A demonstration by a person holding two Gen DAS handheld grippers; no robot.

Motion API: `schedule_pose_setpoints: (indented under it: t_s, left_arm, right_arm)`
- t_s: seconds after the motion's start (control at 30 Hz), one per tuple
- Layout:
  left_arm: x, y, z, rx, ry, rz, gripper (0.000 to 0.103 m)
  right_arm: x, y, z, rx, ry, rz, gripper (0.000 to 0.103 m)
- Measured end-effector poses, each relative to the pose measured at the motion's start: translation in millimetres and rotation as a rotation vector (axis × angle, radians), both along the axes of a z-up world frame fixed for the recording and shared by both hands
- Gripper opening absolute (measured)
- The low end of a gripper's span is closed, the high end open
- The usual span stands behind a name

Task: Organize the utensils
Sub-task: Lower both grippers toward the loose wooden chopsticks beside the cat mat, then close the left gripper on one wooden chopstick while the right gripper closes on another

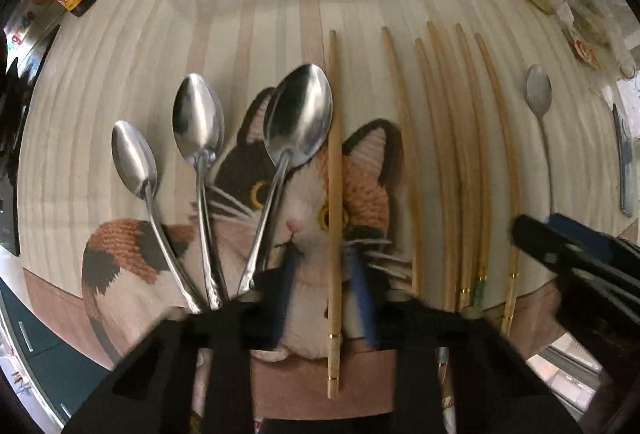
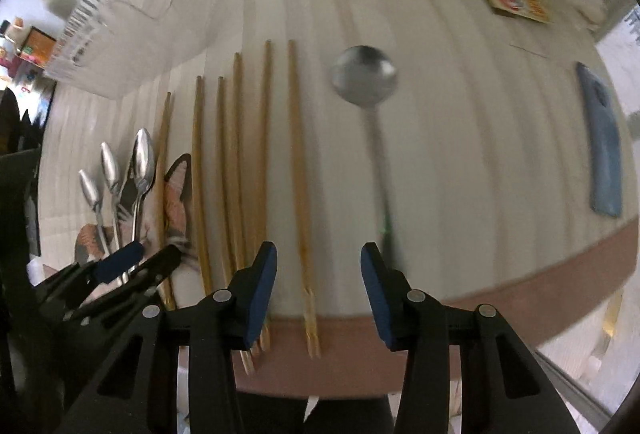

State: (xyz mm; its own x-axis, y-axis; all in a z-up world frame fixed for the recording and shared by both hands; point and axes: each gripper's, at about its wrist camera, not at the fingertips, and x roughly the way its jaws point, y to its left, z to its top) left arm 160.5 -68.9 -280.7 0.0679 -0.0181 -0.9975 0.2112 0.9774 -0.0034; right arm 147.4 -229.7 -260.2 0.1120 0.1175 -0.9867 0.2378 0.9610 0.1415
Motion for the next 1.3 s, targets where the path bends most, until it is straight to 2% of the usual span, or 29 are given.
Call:
schedule_pose_setpoints:
  t_s: [0.03,0.07,0.1,0.17,0.27,0.37,0.47,0.53,0.63,0.87,0.9,1.07,1.13,1.2,1.3]
  left_arm:
    - [0,2,1,-0.002,0.001,0.006,0.005]
    - [0,5,2,-0.009,0.004,0.013,0.005]
    - [-1,8,4,-0.014,0.007,0.022,0.005]
    - [-5,14,4,-0.008,0.011,0.027,0.004]
    - [-23,22,3,-0.016,0.043,0.046,0.004]
    - [-42,29,3,-0.046,0.086,0.062,0.004]
    - [-53,28,7,-0.029,0.063,0.035,0.005]
    - [-55,22,4,-0.026,0.061,0.018,0.008]
    - [-45,5,2,-0.02,0.051,-0.002,0.011]
    - [-27,-9,5,-0.005,0.029,-0.008,0.013]
    - [-36,-9,6,-0.008,0.026,-0.007,0.014]
    - [-34,-17,12,-0.004,0.025,-0.015,0.014]
    - [-21,-16,16,-0.008,0.025,-0.011,0.012]
    - [-8,-22,7,-0.004,0.021,-0.009,0.008]
    - [-12,-16,8,-0.006,0.011,0.0,0.004]
  right_arm:
    - [5,4,-6,0.0,0.008,0.007,0.043]
    - [10,8,-13,0.0,0.018,0.015,0.033]
    - [13,12,-16,0.003,0.026,0.023,0.03]
    - [15,20,-16,-0.042,0.009,0.047,0.007]
    - [9,25,-16,-0.072,0.022,0.053,0.007]
    - [-7,28,-17,-0.073,0.077,0.062,0.007]
    - [-28,27,-17,-0.06,0.132,0.059,0.007]
    - [-34,27,-17,-0.062,0.135,0.053,0.007]
    - [-30,26,-18,-0.058,0.157,0.027,0.008]
    - [8,34,-17,-0.141,0.165,0.046,0.01]
    - [11,34,-18,-0.138,0.169,0.04,0.01]
    - [28,27,-16,-0.137,0.167,0.035,0.01]
    - [27,29,-17,-0.145,0.158,0.041,0.01]
    - [23,28,-17,-0.152,0.146,0.042,0.009]
    - [1,30,-19,-0.15,0.129,0.029,0.009]
